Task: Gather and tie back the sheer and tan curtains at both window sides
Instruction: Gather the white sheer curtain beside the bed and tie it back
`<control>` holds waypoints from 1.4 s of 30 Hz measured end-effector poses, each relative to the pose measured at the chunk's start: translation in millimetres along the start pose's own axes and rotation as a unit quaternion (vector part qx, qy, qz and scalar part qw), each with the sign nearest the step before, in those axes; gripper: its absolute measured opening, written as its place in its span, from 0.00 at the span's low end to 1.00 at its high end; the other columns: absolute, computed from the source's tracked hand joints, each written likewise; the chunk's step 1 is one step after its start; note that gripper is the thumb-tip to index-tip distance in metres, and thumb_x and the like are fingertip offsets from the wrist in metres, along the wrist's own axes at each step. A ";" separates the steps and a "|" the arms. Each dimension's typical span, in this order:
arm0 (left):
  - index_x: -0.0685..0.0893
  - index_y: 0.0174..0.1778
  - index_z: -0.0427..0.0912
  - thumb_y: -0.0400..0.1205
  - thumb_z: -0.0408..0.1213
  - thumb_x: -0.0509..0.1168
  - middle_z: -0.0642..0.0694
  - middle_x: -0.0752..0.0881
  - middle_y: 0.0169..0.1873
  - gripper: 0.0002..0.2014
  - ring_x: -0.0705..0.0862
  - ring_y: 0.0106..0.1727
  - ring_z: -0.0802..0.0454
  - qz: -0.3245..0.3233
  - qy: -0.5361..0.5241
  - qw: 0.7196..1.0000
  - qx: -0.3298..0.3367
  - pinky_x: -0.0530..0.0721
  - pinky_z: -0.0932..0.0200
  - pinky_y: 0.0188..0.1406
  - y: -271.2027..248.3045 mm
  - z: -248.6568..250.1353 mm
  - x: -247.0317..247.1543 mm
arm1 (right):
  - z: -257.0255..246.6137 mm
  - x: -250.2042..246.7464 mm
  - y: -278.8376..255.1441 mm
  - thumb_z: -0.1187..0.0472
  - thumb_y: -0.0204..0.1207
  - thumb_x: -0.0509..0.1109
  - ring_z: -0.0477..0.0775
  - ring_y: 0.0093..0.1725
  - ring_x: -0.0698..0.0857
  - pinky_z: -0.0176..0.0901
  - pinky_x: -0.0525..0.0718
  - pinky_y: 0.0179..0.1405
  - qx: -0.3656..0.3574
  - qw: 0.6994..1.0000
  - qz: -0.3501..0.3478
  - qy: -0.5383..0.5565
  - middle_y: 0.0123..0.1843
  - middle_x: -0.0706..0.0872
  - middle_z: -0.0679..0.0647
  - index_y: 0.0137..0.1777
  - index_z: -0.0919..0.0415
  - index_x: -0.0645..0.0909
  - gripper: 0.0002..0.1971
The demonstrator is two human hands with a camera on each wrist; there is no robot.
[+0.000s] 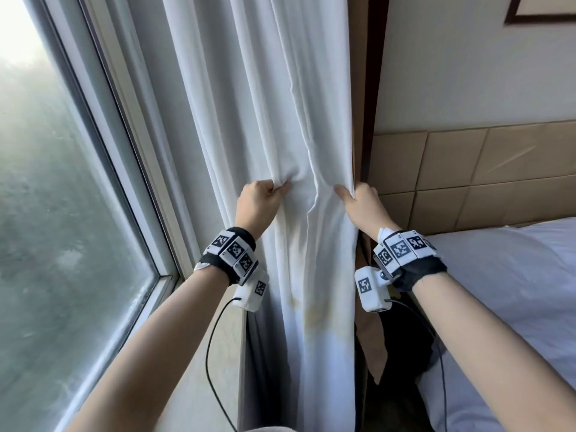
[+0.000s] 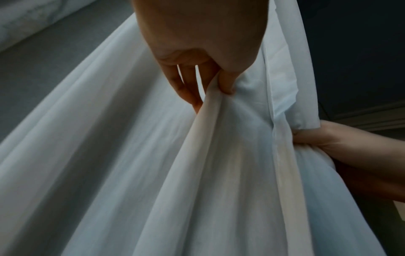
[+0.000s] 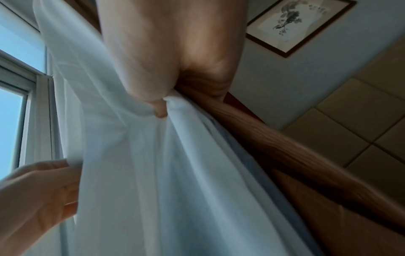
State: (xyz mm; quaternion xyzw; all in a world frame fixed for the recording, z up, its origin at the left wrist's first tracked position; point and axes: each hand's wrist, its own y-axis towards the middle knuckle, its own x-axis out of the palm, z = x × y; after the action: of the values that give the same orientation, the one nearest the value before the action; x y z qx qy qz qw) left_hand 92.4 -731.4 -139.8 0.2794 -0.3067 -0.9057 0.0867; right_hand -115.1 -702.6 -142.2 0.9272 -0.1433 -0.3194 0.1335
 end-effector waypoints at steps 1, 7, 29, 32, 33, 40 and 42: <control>0.55 0.21 0.45 0.81 0.49 0.68 0.50 0.56 0.18 0.31 0.57 0.23 0.48 -0.001 0.011 1.000 -0.001 0.55 0.54 0.24 -2.5 -0.5 -3.2 | -0.5 2.0 -0.1 0.42 0.83 0.59 0.72 0.62 0.79 0.59 0.78 0.63 0.003 1.000 -0.006 0.005 0.56 0.84 0.71 0.60 0.70 0.81 0.28; 0.57 0.24 0.44 0.83 0.47 0.65 0.50 0.58 0.20 0.28 0.57 0.25 0.49 0.013 0.003 1.000 0.018 0.56 0.55 0.25 -12.9 -9.3 -15.1 | -3.2 13.5 3.1 0.30 0.73 0.57 0.67 0.57 0.83 0.59 0.80 0.62 0.009 0.999 -0.031 0.021 0.53 0.87 0.64 0.57 0.68 0.82 0.38; 0.63 0.36 0.38 0.76 0.26 0.59 0.49 0.69 0.27 0.09 0.69 0.27 0.44 -0.041 -0.001 0.992 0.116 0.63 0.52 0.25 -40.2 39.1 62.9 | -20.2 8.4 -34.0 0.48 0.82 0.58 0.64 0.54 0.85 0.44 0.79 0.49 -0.004 1.000 0.006 0.013 0.54 0.87 0.61 0.62 0.60 0.81 0.19; 0.74 0.43 0.36 0.75 0.24 0.60 0.46 0.81 0.34 0.04 0.80 0.35 0.50 -0.085 -0.064 0.988 0.113 0.76 0.58 0.31 -47.4 34.9 68.7 | -22.7 9.0 -39.6 0.38 0.80 0.57 0.58 0.65 0.82 0.47 0.78 0.62 0.029 0.996 -0.042 0.077 0.62 0.85 0.59 0.67 0.61 0.79 0.29; 0.75 0.43 0.37 0.75 0.25 0.60 0.48 0.81 0.34 0.05 0.80 0.35 0.55 -0.103 -0.082 0.986 0.106 0.76 0.62 0.32 -46.5 36.4 66.7 | -24.8 9.7 -40.3 0.30 0.77 0.56 0.57 0.66 0.81 0.50 0.77 0.66 0.034 0.994 -0.059 0.084 0.62 0.84 0.56 0.68 0.62 0.78 0.36; 0.83 0.50 0.48 0.79 0.38 0.70 0.47 0.79 0.58 0.05 0.80 0.58 0.49 -0.323 -0.148 0.934 0.036 0.81 0.56 0.60 -37.3 15.4 49.4 | -20.6 9.8 -17.0 0.42 0.78 0.66 0.68 0.63 0.81 0.57 0.80 0.63 0.045 0.999 0.017 -0.015 0.61 0.82 0.69 0.62 0.70 0.77 0.29; 0.87 0.50 0.45 0.83 0.39 0.66 0.46 0.84 0.55 0.06 0.82 0.56 0.53 -0.262 -0.166 0.951 0.010 0.79 0.57 0.59 -30.8 5.6 40.8 | -14.9 6.5 -9.3 0.44 0.80 0.65 0.70 0.64 0.79 0.55 0.79 0.63 0.043 0.999 -0.002 -0.026 0.62 0.80 0.71 0.63 0.72 0.77 0.28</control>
State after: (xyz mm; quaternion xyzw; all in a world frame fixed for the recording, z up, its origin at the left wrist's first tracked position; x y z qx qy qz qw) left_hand 55.9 -717.4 -173.2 0.1969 -0.2417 -0.9269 -0.2088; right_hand -99.1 -693.9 -137.7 0.9238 -0.1586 -0.3369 0.0889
